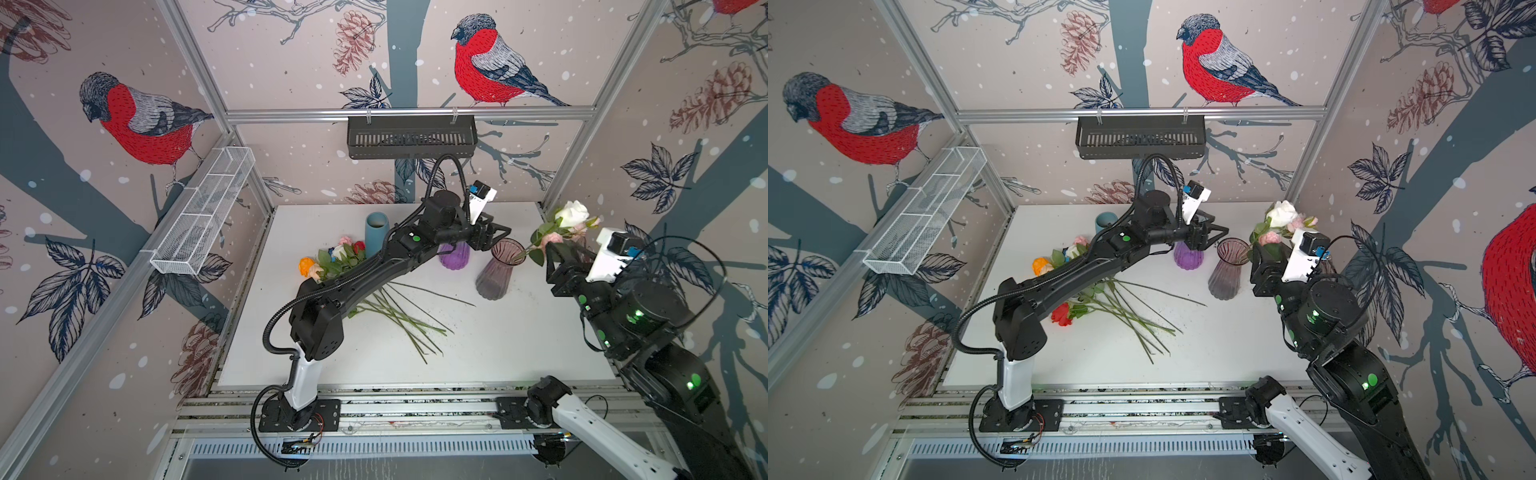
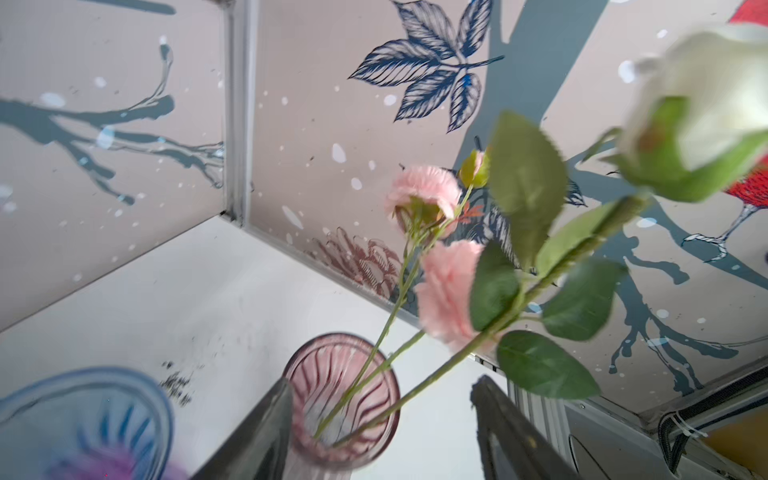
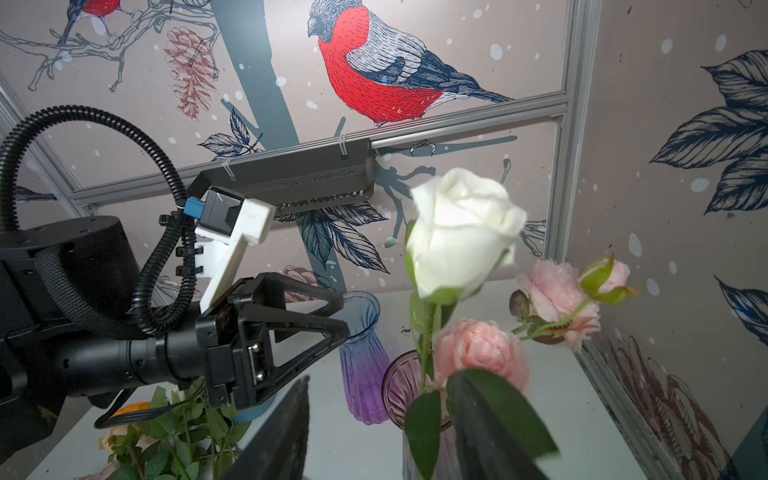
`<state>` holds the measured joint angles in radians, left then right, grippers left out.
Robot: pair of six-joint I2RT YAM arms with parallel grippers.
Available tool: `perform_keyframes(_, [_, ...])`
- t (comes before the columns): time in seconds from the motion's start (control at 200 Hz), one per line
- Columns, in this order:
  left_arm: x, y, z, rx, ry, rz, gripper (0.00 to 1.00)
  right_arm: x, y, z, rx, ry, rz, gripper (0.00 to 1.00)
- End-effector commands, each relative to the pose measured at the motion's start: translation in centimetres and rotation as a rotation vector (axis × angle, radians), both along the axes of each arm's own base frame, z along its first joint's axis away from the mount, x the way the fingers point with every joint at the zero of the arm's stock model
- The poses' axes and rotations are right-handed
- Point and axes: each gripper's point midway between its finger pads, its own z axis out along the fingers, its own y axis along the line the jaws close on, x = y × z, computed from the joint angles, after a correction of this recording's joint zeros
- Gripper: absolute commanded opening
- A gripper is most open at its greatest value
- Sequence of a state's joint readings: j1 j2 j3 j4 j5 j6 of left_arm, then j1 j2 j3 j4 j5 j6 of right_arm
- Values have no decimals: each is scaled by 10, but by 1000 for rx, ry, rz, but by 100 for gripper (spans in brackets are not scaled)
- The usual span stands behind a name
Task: Arrange the flowers into the vase
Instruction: 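Lower the rose stem into the mauve vase and open the left gripper, then reach the right gripper into the flower bunch while the left gripper withdraws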
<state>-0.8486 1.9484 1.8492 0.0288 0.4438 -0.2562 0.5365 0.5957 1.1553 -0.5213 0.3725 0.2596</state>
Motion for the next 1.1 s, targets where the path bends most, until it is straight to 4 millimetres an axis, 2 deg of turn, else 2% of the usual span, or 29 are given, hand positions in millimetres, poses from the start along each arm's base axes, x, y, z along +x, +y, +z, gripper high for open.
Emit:
perform_keyframes(0.0, [0,33,20,-59,-47,45,68,4,8,3,23,-5,30,56])
perform_keyframes(0.16, [3,101,31,-85,-131,143,68,13,27,5,24,23,100,54])
perform_keyframes(0.3, [17,165,28,-58,-171,251,68,24,48,9,13,59,171,55])
perform_keyframes(0.42, [24,214,29,-49,-190,320,68,33,76,19,-39,109,290,57])
perform_keyframes(0.525, [20,244,31,-36,-236,369,68,40,113,25,-68,188,454,57])
perform_keyframes(0.66, [5,268,37,-33,-332,446,71,42,158,24,-54,252,634,57])
perform_keyframes(0.735, [-8,277,50,-67,-388,471,73,43,186,7,-84,311,699,56])
perform_keyframes(0.746, [-10,277,44,-61,-382,470,73,42,190,4,-90,319,706,56])
perform_keyframes(0.776, [-14,281,45,-68,-390,478,73,39,201,-3,-112,338,723,56])
perform_keyframes(0.806, [-18,284,46,-70,-395,484,73,42,220,-25,-156,391,737,56])
perform_keyframes(0.976, [-36,300,47,-98,-451,540,73,48,272,-111,-284,582,747,55])
perform_keyframes(1.096, [-38,309,33,-90,-475,581,72,56,290,-166,-318,680,770,48])
